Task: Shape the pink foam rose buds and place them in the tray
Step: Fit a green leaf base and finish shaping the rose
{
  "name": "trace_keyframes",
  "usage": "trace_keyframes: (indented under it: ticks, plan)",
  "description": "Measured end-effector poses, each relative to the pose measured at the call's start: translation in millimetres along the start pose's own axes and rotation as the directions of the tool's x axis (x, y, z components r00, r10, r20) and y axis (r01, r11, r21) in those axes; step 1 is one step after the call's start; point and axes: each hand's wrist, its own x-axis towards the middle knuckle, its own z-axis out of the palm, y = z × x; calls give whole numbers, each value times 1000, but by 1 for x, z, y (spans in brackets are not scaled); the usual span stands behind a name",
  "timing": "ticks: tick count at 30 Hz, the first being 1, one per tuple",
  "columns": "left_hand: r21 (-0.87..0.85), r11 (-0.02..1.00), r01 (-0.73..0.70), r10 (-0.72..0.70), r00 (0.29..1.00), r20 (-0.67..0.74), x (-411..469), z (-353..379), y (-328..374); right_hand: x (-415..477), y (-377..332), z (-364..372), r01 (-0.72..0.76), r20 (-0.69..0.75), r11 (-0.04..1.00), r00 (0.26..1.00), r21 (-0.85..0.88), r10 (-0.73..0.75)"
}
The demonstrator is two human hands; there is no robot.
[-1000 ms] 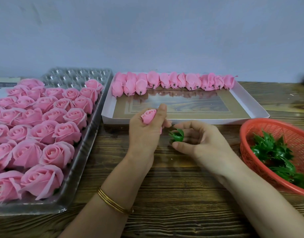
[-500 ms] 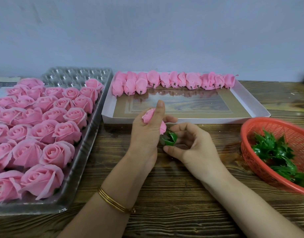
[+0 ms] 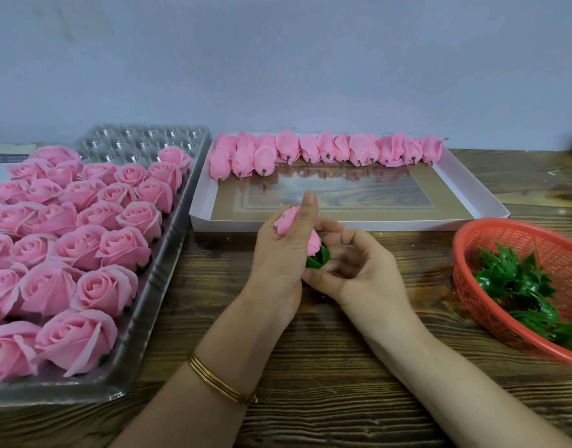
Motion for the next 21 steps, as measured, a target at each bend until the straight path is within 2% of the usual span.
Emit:
trace_keyframes:
  ticks: [7, 15, 21]
  plan:
    - [74, 997, -30, 30, 1000, 0, 4, -5, 0, -3, -4, -1, -119, 11, 955, 993, 270, 120]
    - [70, 997, -32, 30, 999, 28, 6, -8, 1, -1, -4, 0, -176, -3, 904, 981, 389, 192]
    - [76, 996, -54, 52, 998, 29, 5, -8, 4, 0, -6, 1, -212, 39, 842, 974, 497, 222]
